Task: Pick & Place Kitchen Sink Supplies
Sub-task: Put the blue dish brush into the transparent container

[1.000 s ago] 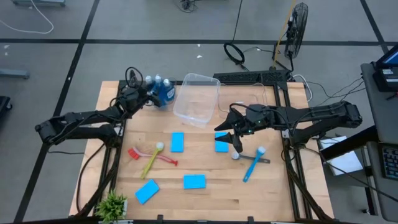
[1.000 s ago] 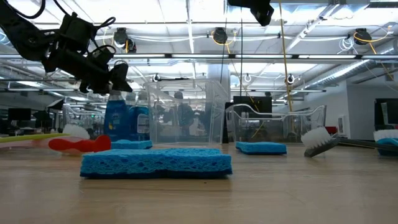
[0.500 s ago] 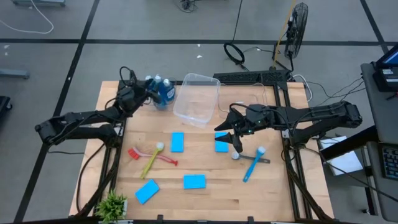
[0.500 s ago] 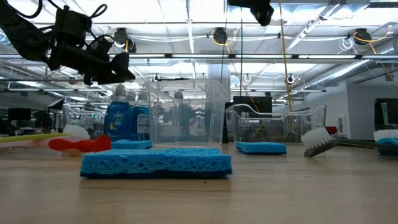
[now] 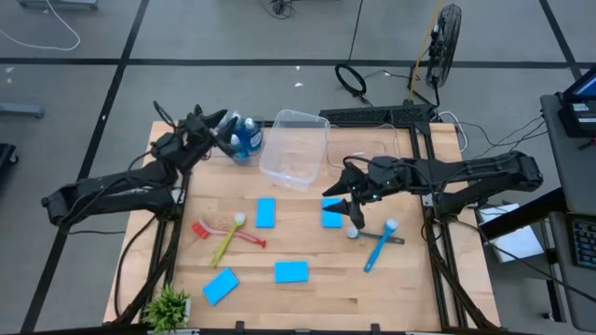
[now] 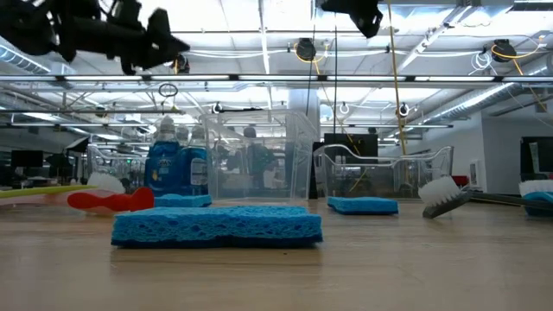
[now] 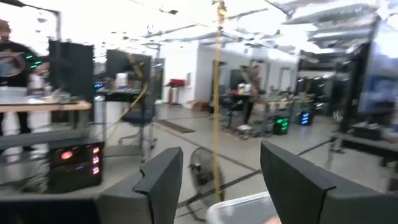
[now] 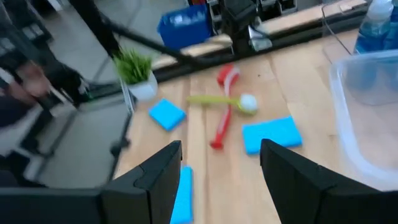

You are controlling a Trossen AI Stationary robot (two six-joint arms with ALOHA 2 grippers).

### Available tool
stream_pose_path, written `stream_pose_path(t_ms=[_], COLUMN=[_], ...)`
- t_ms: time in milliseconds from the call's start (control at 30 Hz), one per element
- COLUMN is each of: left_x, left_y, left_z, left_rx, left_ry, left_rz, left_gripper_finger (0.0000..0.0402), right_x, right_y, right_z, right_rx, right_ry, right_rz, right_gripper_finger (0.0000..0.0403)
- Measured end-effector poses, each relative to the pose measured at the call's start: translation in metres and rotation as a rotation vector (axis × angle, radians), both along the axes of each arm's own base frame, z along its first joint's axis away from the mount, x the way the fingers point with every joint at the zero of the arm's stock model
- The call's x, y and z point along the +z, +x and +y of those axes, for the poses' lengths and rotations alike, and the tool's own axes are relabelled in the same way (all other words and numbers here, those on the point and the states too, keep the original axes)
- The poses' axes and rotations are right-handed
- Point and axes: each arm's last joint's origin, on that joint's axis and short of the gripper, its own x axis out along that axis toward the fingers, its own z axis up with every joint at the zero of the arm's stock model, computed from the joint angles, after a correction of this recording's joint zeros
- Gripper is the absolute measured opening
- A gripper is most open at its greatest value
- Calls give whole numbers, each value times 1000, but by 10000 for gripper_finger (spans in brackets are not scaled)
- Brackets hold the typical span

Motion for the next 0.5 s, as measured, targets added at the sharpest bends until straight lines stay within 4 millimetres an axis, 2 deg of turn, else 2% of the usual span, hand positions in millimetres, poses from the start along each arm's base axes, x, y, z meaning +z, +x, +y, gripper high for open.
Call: stream_pose_path(t_ms=[267, 500], left_x=[34, 61], left_y=[8, 16], left_z=[-29, -52], left_rx=[-129, -156], left_ry=[23, -12], left_rz=[89, 275], left_gripper_finger=[206, 176], right_x=[6, 12], right_y=[-24, -56], right_z=[-2, -4], right_rx=[26, 34], right_ry=[-73, -88], right_rz=[50, 125], right_gripper_finger=[208, 208])
